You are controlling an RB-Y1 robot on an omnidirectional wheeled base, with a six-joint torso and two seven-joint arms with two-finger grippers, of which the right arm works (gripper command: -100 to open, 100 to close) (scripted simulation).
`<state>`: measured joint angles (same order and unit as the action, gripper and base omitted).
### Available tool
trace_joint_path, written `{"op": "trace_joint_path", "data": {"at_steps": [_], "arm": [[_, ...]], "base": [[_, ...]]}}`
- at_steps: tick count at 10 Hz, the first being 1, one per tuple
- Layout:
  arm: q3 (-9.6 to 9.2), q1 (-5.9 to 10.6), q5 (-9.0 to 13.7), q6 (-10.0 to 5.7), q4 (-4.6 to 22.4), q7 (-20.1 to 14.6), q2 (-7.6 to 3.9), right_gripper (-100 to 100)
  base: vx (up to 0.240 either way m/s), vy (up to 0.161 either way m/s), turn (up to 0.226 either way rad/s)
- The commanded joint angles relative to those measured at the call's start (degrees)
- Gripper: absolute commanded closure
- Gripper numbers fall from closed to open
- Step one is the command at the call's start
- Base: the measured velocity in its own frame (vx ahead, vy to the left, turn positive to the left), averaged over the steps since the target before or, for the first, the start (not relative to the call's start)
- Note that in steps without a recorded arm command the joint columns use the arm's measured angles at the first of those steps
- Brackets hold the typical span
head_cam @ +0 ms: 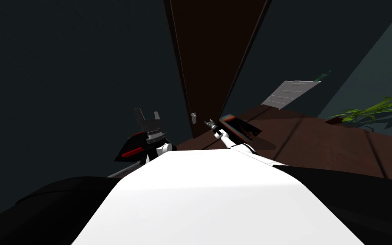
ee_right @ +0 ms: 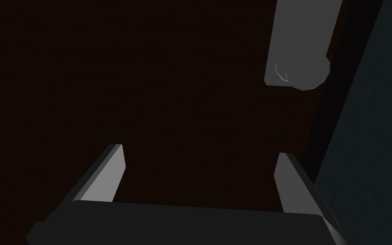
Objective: Pull the door open
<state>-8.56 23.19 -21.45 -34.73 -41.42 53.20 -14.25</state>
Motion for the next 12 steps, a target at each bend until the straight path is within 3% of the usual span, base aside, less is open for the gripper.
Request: {"op": "trace_joint_path", "data": {"at_steps": [1, 5, 8, 12], "arm": [[0.15, -0.14, -0.2, 1.45, -0.9, 1.6, 1.78, -100], [0.8, 0.5, -0.4, 3.72, -1.0, 5.3, 6.0, -100], [1.21, 0.92, -0.6, 5.18, -1.1, 7.7, 8.86, -100], [1.48, 1.18, -0.7, 6.11, -1.2, 9.2, 10.92, -100]], "base": [[-0.042, -0.1, 0.008], [0.007, 0.051, 0.02], [0.145, 0.106, 0.019], [0.173, 0.093, 0.011]]}}
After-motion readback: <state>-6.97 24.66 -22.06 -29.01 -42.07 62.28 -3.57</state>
